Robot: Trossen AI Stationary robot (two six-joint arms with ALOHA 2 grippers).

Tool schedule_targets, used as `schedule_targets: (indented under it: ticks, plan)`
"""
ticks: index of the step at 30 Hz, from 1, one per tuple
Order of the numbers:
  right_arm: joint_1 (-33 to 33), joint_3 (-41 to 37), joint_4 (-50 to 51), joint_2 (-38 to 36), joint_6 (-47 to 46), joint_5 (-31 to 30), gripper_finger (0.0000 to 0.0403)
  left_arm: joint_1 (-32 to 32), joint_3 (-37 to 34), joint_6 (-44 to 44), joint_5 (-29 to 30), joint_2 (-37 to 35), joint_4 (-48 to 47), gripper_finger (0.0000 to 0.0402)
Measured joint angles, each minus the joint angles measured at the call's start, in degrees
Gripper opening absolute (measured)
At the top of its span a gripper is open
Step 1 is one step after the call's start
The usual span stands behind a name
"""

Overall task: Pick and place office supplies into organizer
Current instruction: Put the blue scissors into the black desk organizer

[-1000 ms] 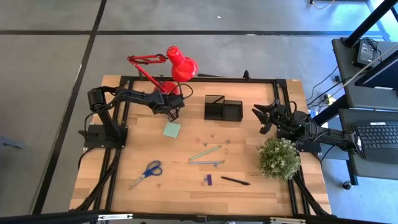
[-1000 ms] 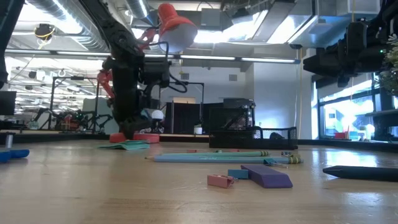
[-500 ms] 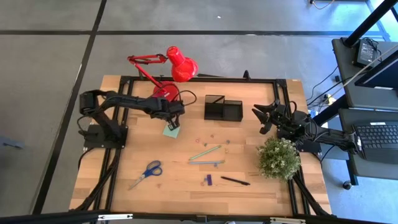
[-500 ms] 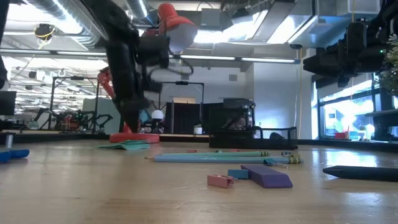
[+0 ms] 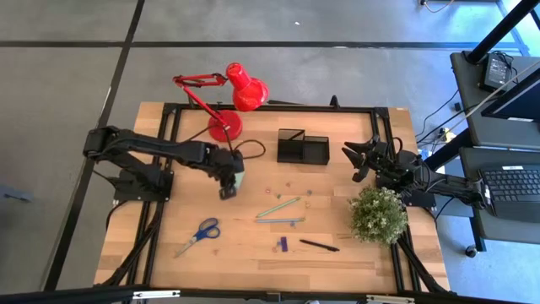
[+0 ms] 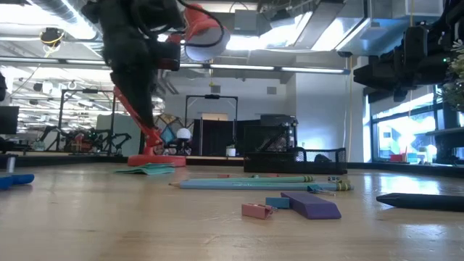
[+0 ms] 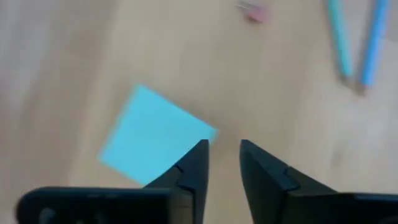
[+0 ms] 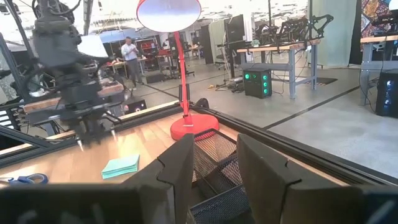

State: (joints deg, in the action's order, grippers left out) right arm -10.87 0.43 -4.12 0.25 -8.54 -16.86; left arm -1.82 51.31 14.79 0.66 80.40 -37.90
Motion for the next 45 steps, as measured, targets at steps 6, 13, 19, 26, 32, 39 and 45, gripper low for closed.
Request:
schedule_targets:
  ticks: [6, 13, 19, 26, 32, 39, 45]
  plan:
    - [0.02, 0.00, -0.04, 0.00, 0.00, -0.02, 0.0126, 4.40, -0.07, 5.37, -5.91, 0.26, -0.14, 0.0140]
    - [0.00, 0.00, -1.73, 0.00, 0.11, -0.02, 0.0126, 11.37, -0.07, 13.43, -9.21, 0.26, -0.10, 0.0152]
    - [0.00, 0.00, -2.22, 0.00, 1.33, -0.02, 0.0126, 18.24, -0.07, 21.27, -5.76, 0.51, -1.32, 0.0152]
    - [0.00, -0.02, -2.89, -0.02, 2.59, -0.04, 0.0126, 20.50, -0.04, 29.58, -6.13, 2.52, -6.18, 0.0152]
    - [0.00, -0.02, -1.77, 0.00, -0.26, -0.04, 0.0126, 21.01, -0.04, 33.91, -14.38, 8.26, -9.45, 0.0152]
    - [0.00, -0.02, -2.47, -0.02, -2.15, -0.04, 0.0126, 23.12, -0.04, 33.19, -14.07, 10.84, -8.44, 0.0152]
    - [0.00, -0.02, -2.27, -0.02, -3.21, -0.04, 0.0126, 25.82, -0.04, 35.69, -9.15, 10.88, -8.15, 0.0152]
